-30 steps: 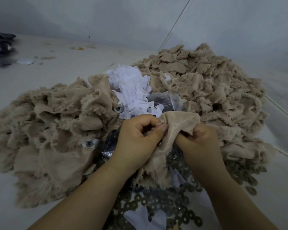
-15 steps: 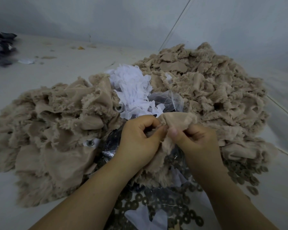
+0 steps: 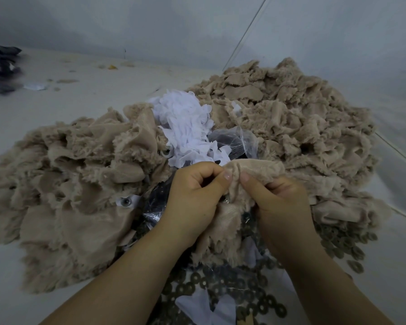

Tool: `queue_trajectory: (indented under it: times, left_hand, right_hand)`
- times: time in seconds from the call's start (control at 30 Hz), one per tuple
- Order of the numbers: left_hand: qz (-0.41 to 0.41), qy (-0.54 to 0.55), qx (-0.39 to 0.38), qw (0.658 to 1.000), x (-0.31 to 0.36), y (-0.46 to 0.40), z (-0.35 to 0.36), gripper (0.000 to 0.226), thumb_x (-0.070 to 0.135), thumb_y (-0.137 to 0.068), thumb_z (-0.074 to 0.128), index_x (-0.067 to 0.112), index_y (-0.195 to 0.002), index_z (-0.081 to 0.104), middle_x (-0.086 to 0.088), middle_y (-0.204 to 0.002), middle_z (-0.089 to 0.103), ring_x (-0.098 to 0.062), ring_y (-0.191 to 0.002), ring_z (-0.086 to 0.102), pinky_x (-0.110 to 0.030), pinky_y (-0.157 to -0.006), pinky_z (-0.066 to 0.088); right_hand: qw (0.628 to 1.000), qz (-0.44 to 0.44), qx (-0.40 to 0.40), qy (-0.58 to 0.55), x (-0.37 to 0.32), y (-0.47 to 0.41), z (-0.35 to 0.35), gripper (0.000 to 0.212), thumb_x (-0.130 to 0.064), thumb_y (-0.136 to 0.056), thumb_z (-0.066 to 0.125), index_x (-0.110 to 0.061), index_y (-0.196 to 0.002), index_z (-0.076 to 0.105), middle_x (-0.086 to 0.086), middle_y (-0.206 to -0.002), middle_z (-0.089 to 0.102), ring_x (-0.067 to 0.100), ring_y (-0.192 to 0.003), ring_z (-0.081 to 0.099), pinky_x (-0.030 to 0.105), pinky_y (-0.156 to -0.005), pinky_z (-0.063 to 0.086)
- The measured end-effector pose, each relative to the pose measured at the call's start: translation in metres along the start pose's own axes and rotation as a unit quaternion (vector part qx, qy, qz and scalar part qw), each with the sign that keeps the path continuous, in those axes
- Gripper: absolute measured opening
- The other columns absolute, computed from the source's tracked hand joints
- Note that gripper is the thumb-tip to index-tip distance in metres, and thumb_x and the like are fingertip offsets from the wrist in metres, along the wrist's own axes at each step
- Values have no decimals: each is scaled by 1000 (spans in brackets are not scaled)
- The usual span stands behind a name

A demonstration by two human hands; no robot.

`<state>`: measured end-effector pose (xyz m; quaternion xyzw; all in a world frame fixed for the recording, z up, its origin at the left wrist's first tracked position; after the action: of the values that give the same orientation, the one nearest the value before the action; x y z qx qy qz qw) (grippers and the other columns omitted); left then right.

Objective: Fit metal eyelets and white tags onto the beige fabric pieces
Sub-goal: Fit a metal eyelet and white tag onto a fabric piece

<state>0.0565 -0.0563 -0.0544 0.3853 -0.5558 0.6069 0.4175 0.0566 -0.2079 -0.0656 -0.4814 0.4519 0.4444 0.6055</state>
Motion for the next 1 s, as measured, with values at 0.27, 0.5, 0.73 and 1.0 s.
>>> queue_trajectory:
  times: [0.27,0.5,0.73,1.0]
  left_hand:
    - [3,-7,-1,1000,1,0,1,10,18,-81,69,13,-73,71,-4,-68,70,-14,-64,64,-27,-65,52]
    - [-1,-15,13,1000,0,0,-1,18,2,-82,75,13,-72,65,0,-65,63,-14,-61,58,-30,-60,50]
    - [27,6,-9,1000,8,0,3,22,-4,-85,70,16,-91,71,-13,-75,66,-20,-68,62,-30,-66,55]
    - [61,-91,11,994,9,3,3,10,5,-85,67,12,-78,68,-6,-75,68,-26,-71,64,-41,-67,56]
  right_hand:
    - [997,-50,18,58,-8,2,-3,28,-17,-89,72,10,-78,69,39,-78,64,62,-76,57,69,-59,49]
    - [997,-57,-1,52,-6,3,-2,31,-33,-78,77,-2,-81,74,23,-79,72,47,-78,68,60,-68,58]
    - [1000,-15,-6,9,3,-2,-3,27,-34,-74,74,-11,-86,78,15,-85,76,40,-85,73,58,-78,59]
    - [995,-60,16,81,-6,0,-4,8,-18,-86,73,-11,-83,77,5,-79,77,24,-76,75,41,-68,63]
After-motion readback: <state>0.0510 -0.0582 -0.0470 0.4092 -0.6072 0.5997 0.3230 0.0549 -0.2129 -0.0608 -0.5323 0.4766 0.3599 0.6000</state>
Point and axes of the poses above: each hand's wrist, its own y-axis away from the middle knuckle, its own z-axis out of the palm, x = y × z, the point moved 7 cm from there along -y, towards the middle knuckle
